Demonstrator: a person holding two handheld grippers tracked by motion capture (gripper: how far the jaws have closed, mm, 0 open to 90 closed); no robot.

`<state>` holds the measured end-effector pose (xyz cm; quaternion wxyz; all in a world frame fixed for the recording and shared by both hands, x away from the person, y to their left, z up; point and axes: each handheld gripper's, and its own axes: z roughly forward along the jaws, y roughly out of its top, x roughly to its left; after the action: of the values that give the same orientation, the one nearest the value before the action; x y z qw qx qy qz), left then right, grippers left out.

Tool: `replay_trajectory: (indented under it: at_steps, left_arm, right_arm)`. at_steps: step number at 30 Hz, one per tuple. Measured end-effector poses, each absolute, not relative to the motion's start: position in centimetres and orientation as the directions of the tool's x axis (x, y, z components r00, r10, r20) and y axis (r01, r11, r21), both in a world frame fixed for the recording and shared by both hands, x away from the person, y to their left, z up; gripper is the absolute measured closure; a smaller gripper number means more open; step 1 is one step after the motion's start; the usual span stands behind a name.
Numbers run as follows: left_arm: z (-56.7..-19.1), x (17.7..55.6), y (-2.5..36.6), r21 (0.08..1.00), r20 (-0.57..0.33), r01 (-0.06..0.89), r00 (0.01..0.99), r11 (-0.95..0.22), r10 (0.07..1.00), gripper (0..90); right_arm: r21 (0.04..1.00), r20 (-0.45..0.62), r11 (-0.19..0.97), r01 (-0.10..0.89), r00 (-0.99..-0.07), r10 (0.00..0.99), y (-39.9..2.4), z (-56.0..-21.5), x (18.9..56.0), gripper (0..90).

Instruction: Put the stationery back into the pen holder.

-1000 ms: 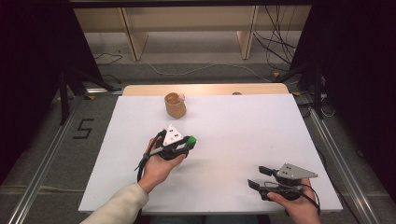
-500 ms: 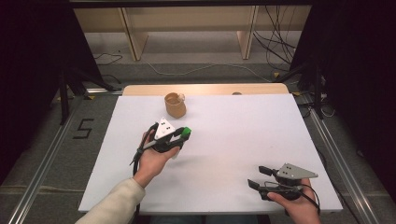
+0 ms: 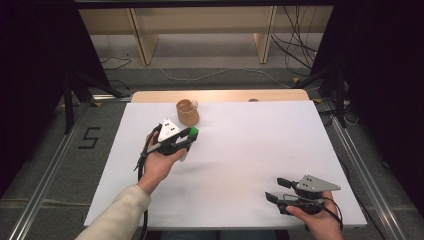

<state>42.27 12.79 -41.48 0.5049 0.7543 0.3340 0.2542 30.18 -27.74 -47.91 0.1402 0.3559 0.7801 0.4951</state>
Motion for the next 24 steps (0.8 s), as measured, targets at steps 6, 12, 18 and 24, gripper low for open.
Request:
replay_trajectory:
  at_steps: [6, 12, 18, 24]
  left_arm:
    - [-41.3, 42.7, 12.9, 0.937, 0.045, 0.24, 0.636, -0.253, 0.771, 66.9]
    - [-41.0, 43.5, 13.1, 0.942, 0.059, 0.221, 0.63, -0.251, 0.775, 67.0]
    - [-40.8, 44.2, 13.2, 0.949, 0.082, 0.19, 0.618, -0.251, 0.782, 66.9]
    - [-40.8, 45.0, 13.4, 0.955, 0.093, 0.17, 0.606, -0.243, 0.79, 67.0]
  right_arm:
    - [0.873, 0.132, 0.259, 0.414, -0.71, 0.691, -27.7, -47.9, 30.2, 29.7]
    - [0.872, 0.131, 0.26, 0.415, -0.71, 0.692, -27.7, -47.9, 30.2, 29.7]
    - [0.873, 0.13, 0.261, 0.413, -0.711, 0.691, -27.7, -47.9, 30.2, 29.7]
    - [0.872, 0.131, 0.261, 0.415, -0.711, 0.69, -27.7, -47.9, 30.2, 29.7]
